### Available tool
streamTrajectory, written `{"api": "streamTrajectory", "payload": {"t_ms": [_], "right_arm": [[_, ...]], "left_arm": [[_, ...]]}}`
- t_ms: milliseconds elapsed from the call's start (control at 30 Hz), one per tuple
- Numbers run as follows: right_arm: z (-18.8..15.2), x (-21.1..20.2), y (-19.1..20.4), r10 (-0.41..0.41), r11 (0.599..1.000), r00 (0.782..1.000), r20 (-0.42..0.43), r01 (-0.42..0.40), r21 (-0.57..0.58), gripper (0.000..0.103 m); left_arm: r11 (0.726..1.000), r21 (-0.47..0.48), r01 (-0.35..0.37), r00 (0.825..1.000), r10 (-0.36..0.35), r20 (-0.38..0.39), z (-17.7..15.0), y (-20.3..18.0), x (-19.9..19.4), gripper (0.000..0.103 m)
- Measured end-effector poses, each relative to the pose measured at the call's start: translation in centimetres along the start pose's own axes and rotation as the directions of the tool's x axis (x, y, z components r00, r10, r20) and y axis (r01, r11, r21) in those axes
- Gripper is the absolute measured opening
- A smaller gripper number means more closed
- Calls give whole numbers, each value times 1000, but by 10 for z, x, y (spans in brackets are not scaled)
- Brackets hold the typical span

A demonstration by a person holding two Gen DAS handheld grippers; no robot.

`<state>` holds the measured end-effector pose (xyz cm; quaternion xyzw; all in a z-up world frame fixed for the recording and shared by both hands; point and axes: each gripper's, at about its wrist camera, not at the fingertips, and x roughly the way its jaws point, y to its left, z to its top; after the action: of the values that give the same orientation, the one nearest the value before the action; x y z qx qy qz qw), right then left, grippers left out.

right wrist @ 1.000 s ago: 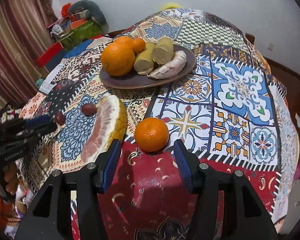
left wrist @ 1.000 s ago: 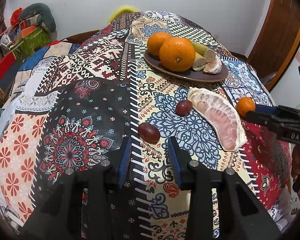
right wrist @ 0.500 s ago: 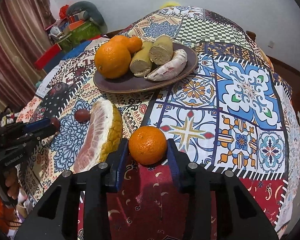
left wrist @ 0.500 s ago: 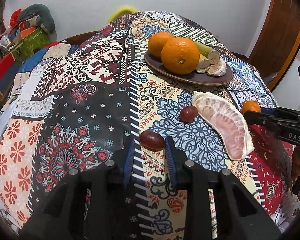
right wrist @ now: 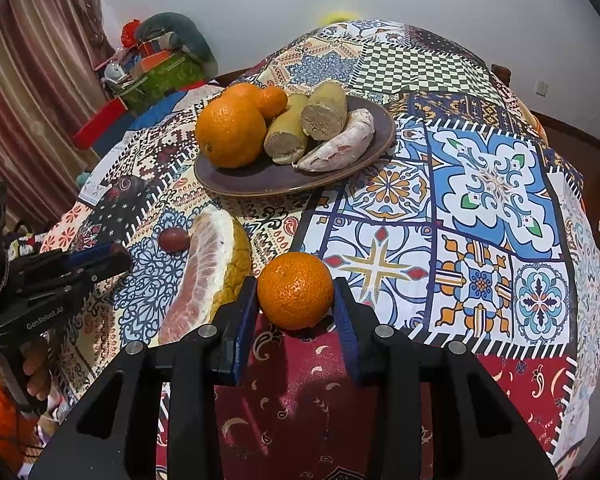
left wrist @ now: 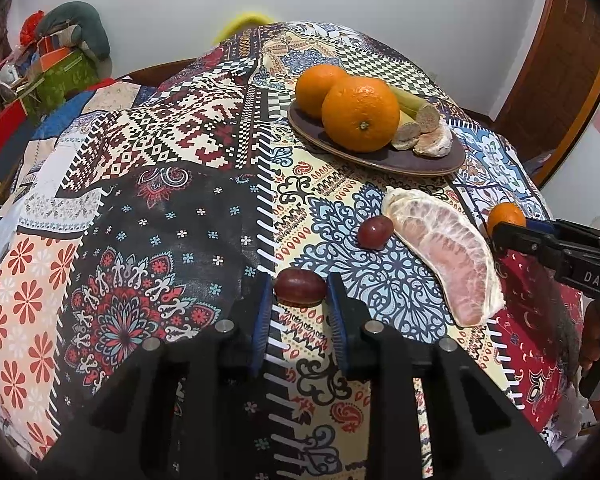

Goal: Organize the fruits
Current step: 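Grasp a red date with the left tool while the right tool grasps a mandarin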

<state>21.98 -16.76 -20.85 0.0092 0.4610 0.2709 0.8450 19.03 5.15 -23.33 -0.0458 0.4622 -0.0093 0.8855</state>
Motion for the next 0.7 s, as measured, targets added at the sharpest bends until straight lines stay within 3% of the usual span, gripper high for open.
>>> {"api": "streamTrajectory", "payload": {"t_ms": [400,700], "right_arm": [[8,-12,5,17,1000,999,39,-17,-4,34],[21,-26,9,9,999,996,92,-5,-34,34]], "left_arm": [[999,-30,15,999,-14,31,5,2,-16,27],[999,-16,47,993,-45,113,31,-16,-37,28]]}}
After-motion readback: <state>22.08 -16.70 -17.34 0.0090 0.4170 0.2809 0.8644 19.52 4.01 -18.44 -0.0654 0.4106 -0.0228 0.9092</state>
